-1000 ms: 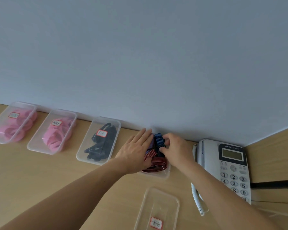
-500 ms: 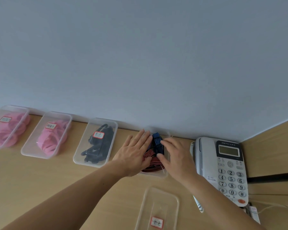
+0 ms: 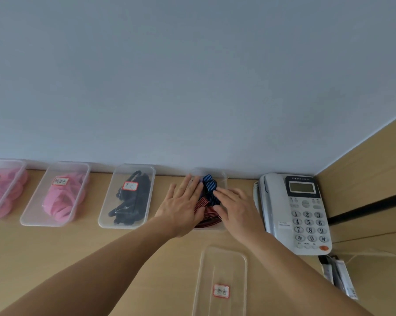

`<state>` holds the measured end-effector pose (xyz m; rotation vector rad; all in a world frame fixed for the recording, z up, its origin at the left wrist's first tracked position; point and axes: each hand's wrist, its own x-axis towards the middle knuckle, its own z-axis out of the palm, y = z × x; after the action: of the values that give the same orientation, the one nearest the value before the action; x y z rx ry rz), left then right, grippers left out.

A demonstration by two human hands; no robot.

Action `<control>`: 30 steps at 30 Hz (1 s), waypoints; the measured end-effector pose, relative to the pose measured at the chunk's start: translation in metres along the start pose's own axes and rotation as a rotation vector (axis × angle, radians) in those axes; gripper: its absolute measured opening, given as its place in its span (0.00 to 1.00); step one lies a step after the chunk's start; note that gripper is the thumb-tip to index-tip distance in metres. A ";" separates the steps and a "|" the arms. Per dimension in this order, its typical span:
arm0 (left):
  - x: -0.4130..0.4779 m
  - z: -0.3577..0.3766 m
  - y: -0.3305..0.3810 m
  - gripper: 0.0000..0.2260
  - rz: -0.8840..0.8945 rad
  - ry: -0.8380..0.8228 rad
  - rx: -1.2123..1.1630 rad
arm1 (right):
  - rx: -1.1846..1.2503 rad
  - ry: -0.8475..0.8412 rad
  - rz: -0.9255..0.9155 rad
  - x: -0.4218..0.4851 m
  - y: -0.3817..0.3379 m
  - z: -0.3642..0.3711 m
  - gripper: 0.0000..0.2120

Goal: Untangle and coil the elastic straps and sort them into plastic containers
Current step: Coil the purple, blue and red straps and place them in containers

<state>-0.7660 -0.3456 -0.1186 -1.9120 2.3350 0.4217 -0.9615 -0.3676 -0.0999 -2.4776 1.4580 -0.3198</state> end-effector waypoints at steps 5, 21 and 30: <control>-0.003 -0.009 0.009 0.31 -0.014 0.052 -0.092 | 0.016 -0.029 0.034 -0.001 -0.001 -0.009 0.20; -0.131 0.025 0.084 0.26 -0.105 0.160 -0.179 | 0.046 -0.273 0.332 -0.132 -0.016 -0.016 0.15; -0.150 0.047 0.117 0.20 -0.504 -0.018 -0.638 | 0.209 -0.333 0.660 -0.164 -0.030 0.003 0.17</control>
<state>-0.8526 -0.1699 -0.1093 -2.6282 1.7117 1.2128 -1.0140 -0.2091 -0.1030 -1.6621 1.8573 0.0664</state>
